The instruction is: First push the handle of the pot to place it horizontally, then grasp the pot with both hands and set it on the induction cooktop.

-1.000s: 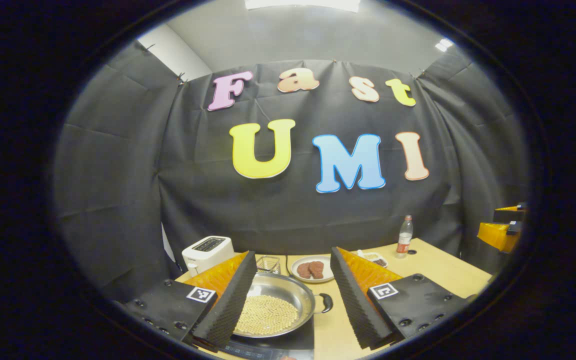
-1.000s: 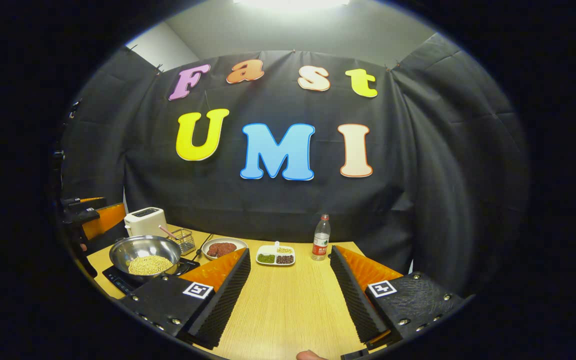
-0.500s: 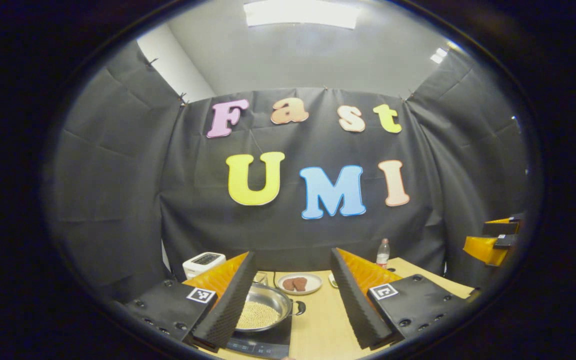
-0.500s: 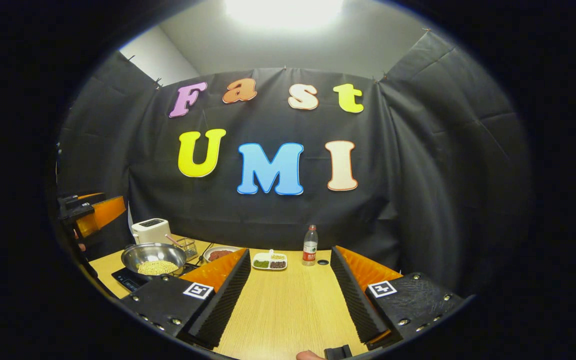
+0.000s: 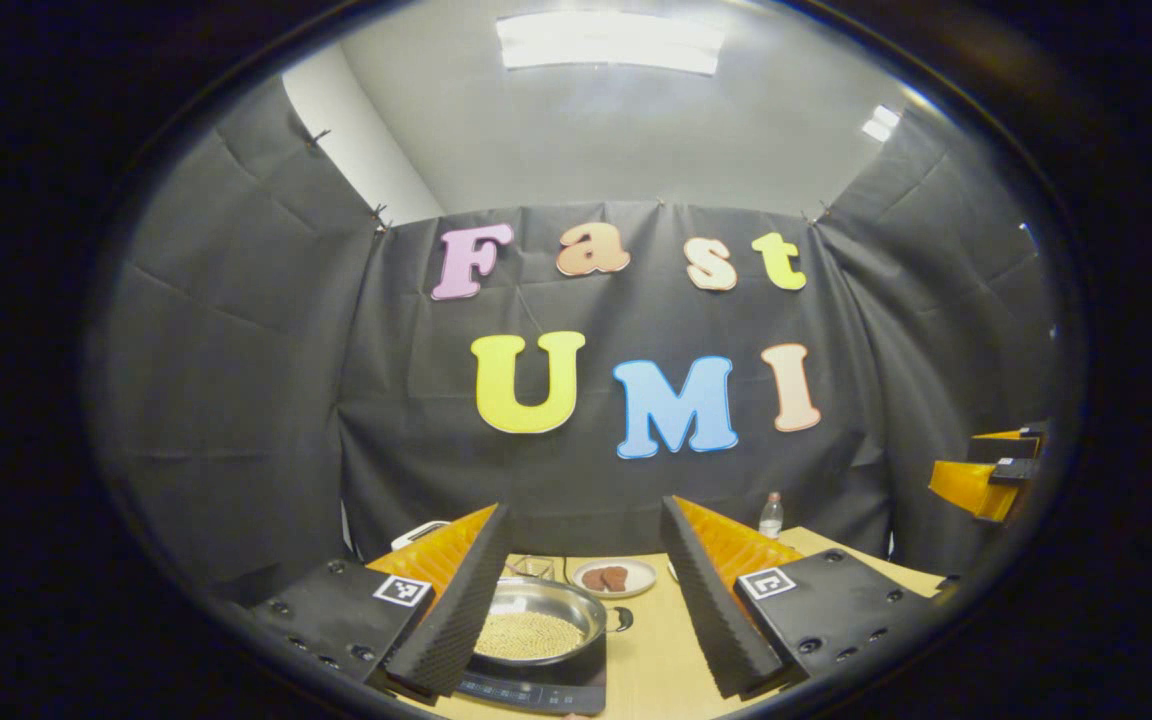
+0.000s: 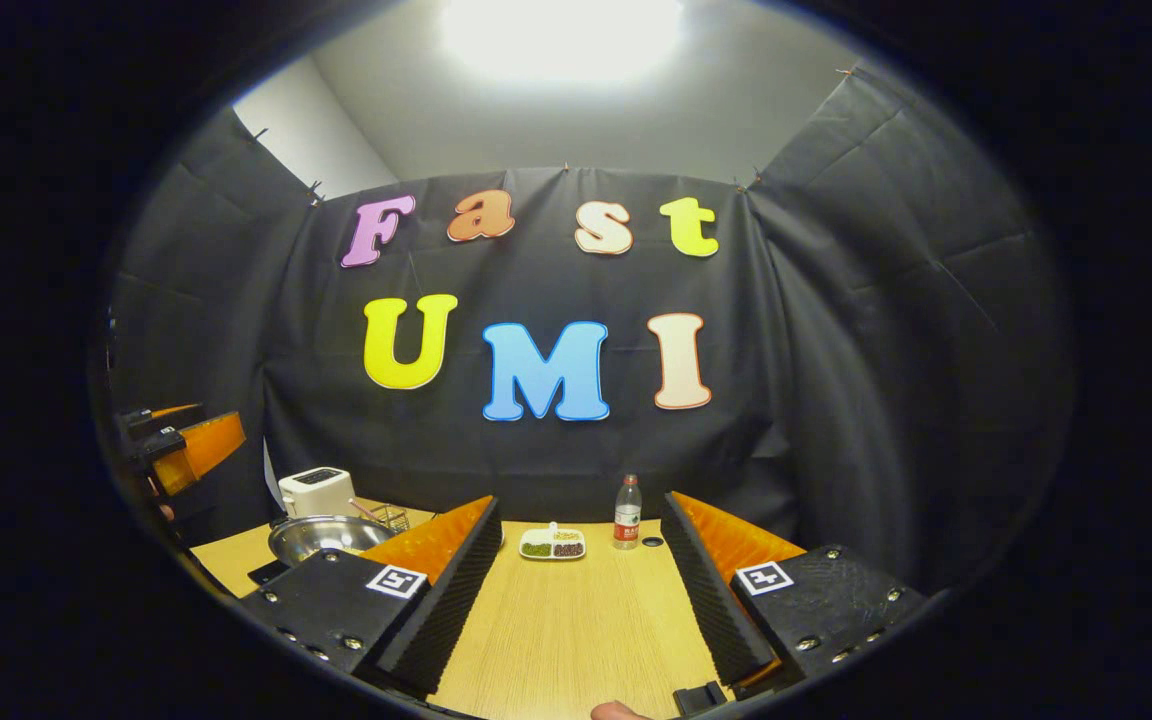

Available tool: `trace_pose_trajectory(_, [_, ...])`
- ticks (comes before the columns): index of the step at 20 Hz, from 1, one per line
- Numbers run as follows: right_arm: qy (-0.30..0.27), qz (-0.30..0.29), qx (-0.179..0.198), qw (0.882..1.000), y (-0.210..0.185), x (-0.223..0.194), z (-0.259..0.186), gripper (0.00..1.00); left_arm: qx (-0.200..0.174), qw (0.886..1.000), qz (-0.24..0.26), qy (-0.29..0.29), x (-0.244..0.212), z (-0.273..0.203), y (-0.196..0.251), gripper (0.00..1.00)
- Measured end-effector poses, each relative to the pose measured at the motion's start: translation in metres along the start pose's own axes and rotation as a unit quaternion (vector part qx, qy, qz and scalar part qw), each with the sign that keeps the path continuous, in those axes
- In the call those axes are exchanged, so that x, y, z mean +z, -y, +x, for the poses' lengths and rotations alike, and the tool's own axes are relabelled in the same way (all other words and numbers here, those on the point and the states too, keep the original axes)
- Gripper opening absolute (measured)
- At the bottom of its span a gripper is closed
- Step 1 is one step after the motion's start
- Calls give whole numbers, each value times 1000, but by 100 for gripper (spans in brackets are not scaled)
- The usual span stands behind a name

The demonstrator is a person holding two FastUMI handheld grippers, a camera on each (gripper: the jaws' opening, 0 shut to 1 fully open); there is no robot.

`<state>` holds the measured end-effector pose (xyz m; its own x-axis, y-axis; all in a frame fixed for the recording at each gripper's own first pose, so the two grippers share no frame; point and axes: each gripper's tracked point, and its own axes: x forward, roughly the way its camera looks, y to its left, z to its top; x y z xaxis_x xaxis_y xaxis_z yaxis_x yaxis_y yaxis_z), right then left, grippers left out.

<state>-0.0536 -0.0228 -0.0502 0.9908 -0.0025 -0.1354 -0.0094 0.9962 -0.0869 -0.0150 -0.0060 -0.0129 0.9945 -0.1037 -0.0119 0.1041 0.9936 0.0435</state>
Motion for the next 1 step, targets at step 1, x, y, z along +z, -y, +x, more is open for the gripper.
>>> trace_pose_trajectory(1, [4,-4,0,1000,-2,4,-2,96,0,1000,-2,2,1,0,-3,90])
